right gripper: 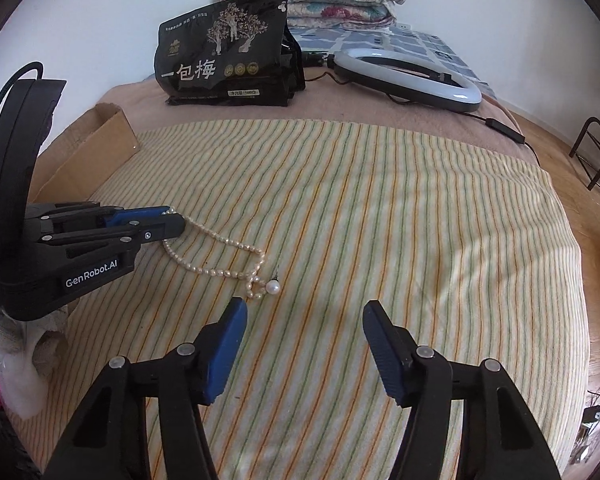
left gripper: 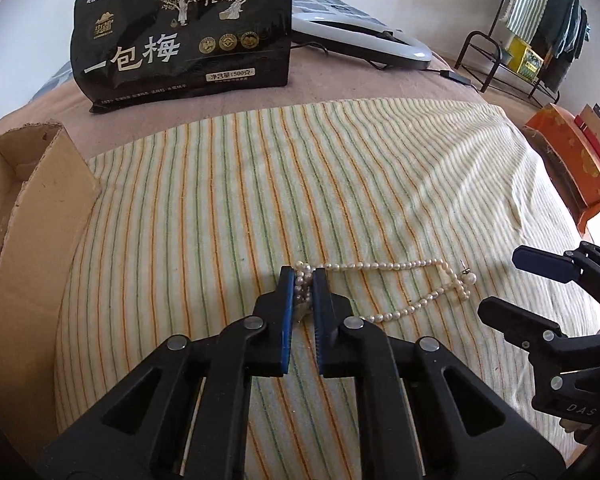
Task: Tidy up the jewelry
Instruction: 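Close the left gripper on the pearl necklace while the right grips the pearl earring, then carry the pearl necklace with the left gripper over the box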
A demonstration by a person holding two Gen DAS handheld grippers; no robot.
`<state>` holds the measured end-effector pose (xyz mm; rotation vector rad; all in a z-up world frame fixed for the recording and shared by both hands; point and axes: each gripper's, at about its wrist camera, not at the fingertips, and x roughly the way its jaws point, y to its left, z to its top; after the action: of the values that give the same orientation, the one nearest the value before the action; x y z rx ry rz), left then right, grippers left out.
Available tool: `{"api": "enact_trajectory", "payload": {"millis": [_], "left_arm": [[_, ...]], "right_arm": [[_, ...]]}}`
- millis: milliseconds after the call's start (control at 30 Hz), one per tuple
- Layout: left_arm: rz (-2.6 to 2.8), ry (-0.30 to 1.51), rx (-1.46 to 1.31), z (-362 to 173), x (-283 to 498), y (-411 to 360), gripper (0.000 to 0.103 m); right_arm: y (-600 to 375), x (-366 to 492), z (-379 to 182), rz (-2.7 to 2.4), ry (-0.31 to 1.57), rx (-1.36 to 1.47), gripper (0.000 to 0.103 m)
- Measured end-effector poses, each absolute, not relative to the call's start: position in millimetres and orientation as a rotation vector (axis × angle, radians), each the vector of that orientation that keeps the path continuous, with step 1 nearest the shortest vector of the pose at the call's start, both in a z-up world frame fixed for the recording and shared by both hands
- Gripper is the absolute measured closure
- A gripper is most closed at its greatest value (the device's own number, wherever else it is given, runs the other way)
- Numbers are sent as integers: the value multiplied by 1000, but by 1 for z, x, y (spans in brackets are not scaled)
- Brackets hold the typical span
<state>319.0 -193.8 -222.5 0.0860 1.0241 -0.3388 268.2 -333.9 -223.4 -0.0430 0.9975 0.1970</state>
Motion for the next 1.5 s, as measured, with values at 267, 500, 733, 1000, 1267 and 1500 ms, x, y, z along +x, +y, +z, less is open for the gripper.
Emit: {"api": "enact_trajectory", "payload": {"millis": [267, 500, 733, 1000, 1267, 1500], "left_arm": [[-274, 1017, 107, -221, 323, -176, 97], [-263, 1016, 91, -219, 325, -167, 98], [-276, 1005, 79, -208, 320, -165, 98], [-322, 956, 24, -172, 305, -160, 98], [-378, 878, -55, -119, 283, -149, 98], [-389, 811, -101, -83, 270, -131, 98]], "right_arm": [[-324, 280, -231, 201, 994, -69, 65], [-315, 284, -233, 213, 988, -139, 84], [-311, 283, -228, 226, 999, -151, 97], [-316, 274, -195, 219, 938, -98, 97], [-315, 257, -160, 214, 876, -83, 97], [-310, 248, -126, 224, 813, -51, 97]]}}
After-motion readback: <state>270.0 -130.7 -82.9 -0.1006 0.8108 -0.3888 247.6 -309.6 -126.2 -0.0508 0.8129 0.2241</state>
